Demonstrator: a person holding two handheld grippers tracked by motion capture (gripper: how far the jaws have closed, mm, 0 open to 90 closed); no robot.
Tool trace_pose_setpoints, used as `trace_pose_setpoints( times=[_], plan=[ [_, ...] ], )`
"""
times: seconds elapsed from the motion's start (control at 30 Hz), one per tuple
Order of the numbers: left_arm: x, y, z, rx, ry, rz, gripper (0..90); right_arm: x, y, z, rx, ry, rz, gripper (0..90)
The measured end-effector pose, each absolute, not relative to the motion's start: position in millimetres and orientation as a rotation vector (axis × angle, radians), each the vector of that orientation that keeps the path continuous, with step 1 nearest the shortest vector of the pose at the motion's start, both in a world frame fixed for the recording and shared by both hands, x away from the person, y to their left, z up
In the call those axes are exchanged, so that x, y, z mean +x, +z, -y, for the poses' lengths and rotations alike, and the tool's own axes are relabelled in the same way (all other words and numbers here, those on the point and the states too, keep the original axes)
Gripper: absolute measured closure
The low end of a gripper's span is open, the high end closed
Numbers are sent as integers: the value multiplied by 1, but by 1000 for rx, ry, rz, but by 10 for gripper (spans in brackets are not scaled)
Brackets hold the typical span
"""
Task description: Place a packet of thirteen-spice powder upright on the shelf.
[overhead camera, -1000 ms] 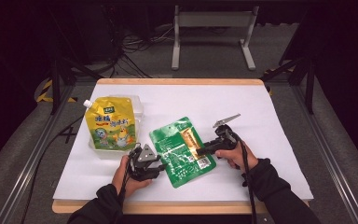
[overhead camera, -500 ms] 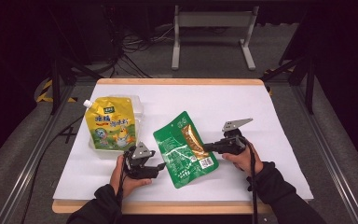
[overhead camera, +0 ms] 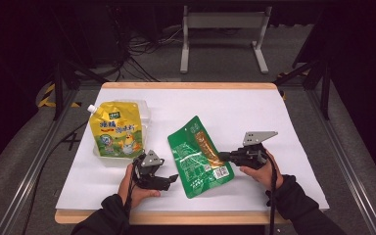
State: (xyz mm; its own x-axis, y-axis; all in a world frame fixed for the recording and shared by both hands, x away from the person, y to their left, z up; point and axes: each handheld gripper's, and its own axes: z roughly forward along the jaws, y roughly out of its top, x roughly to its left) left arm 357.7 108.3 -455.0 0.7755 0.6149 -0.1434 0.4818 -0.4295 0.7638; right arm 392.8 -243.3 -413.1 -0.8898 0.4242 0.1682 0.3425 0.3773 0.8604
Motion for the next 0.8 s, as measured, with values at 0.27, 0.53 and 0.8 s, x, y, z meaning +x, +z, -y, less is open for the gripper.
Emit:
trace_pose_setpoints(
  times=[0.27,0.53,0.8],
  plan=[
    [365,-456,-108,2067,106,-839,180,384,-405,244,628,1597,-2476,900],
    [372,-455,-98,2049,41,-841,170,379,-400,244,568,1651,-2427,900],
    [379,-455,-87,2031,-6,-814,186,376,-399,245,511,1704,-2398,900]
  ],
)
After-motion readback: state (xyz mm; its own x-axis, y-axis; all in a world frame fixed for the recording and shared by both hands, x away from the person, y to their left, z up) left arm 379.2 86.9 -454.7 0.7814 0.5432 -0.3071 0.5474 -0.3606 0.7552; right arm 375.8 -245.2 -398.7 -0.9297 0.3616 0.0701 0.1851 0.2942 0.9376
